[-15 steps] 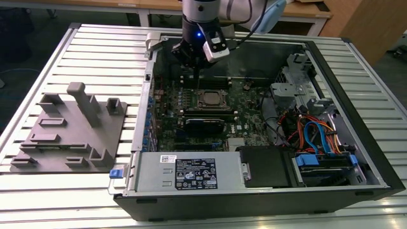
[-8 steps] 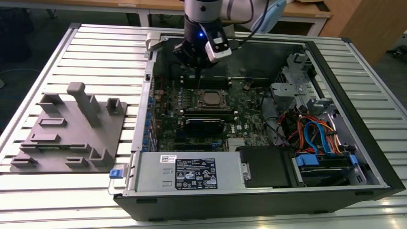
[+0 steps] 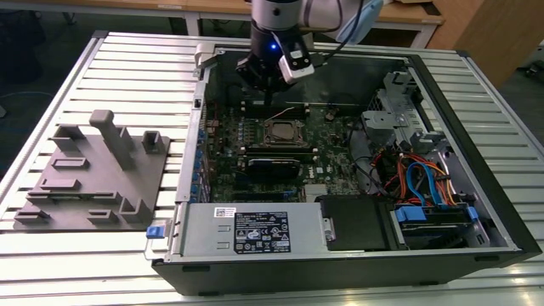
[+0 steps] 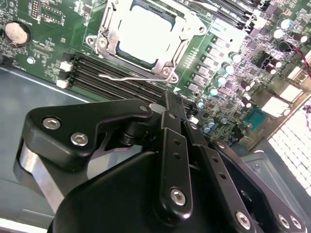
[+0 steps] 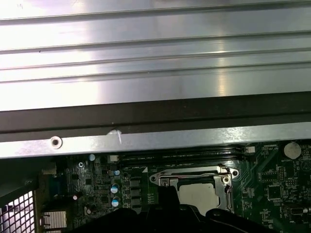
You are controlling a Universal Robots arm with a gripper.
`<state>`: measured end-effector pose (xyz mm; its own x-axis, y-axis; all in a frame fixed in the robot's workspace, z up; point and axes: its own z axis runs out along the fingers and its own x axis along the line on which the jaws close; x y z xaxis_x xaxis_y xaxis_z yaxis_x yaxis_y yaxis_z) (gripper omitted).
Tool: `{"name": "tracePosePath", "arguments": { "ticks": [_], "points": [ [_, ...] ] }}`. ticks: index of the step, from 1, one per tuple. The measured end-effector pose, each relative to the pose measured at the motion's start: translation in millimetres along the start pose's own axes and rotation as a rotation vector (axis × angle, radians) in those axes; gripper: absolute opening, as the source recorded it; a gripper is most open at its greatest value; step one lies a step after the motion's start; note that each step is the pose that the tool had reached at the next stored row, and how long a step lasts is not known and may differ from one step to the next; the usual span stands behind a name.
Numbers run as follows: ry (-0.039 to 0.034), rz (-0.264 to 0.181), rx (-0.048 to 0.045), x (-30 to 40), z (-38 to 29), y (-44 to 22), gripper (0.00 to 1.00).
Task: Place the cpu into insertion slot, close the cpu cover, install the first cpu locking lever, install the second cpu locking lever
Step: 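Install the first cpu locking lever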
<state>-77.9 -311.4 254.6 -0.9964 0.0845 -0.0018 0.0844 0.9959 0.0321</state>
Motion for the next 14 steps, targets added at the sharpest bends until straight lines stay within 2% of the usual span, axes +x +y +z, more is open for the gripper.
{"name": "tracePosePath", "arguments": {
  "ticks": [6,14],
  "points": [
    [0.0,0.0,0.0,-5.5,0.0,0.4,0.1],
    [0.0,0.0,-0.0001,-5.9,0.1,0.5,0.1]
  ]
}}
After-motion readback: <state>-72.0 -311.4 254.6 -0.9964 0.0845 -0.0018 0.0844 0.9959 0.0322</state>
